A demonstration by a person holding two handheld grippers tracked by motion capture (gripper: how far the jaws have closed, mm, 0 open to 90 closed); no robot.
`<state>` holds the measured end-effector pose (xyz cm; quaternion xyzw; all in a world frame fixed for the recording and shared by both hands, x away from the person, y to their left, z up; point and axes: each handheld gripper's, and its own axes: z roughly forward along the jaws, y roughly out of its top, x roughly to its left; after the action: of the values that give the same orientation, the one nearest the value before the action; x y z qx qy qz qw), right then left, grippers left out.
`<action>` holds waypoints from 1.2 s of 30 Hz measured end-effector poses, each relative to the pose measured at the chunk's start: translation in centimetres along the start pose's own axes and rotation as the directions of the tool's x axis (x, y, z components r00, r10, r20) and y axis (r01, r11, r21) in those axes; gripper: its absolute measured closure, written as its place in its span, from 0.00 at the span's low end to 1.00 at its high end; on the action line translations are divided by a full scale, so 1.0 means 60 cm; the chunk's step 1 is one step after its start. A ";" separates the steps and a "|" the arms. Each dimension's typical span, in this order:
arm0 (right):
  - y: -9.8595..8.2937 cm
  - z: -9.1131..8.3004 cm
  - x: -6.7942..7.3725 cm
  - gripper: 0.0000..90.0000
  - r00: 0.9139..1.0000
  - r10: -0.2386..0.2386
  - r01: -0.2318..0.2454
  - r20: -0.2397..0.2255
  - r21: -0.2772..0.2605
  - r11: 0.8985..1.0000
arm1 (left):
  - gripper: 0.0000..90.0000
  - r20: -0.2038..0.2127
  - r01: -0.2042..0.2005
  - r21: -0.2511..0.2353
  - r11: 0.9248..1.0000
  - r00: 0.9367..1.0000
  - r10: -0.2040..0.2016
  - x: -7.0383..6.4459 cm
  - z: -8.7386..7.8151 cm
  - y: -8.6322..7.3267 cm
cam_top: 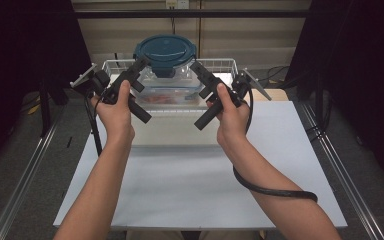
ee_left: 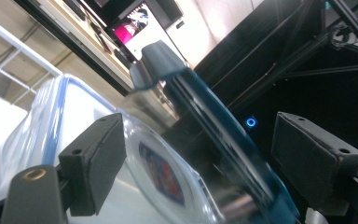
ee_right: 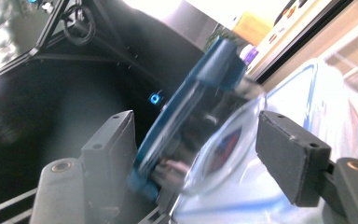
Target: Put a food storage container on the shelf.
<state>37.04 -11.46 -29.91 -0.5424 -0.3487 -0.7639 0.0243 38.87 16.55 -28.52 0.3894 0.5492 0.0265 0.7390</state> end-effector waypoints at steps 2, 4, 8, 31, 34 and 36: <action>-0.003 -0.008 -0.004 0.32 1.000 0.005 -0.005 -0.010 0.001 1.000 | 0.19 0.000 -0.011 0.002 1.000 1.000 0.011 0.002 -0.009 -0.004; -0.006 -0.016 -0.008 0.32 1.000 0.023 -0.023 -0.018 0.012 1.000 | 0.20 0.009 -0.013 -0.011 1.000 1.000 0.013 0.004 -0.019 -0.008; -0.013 -0.033 -0.017 0.31 0.998 0.035 -0.034 -0.043 0.013 0.999 | 0.18 0.034 -0.011 -0.006 1.000 0.999 0.011 0.002 -0.036 -0.013; -0.046 -0.128 -0.073 0.30 0.991 0.082 -0.071 -0.106 0.098 0.993 | 0.15 0.069 -0.010 0.074 0.997 0.998 0.005 0.047 -0.102 -0.099; -0.048 -0.138 -0.083 0.30 0.993 0.074 -0.064 -0.095 0.106 0.992 | 0.14 0.057 -0.009 0.082 0.997 0.998 0.004 0.057 -0.109 -0.106; -0.048 -0.146 -0.091 0.30 0.994 0.064 -0.055 -0.085 0.106 0.993 | 0.14 0.043 -0.019 0.091 0.996 0.999 0.015 0.066 -0.114 -0.109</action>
<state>30.97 -16.04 -37.48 -0.5164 -0.3703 -0.7668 0.0906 32.20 17.57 -36.24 0.4279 0.5305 -0.0005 0.7317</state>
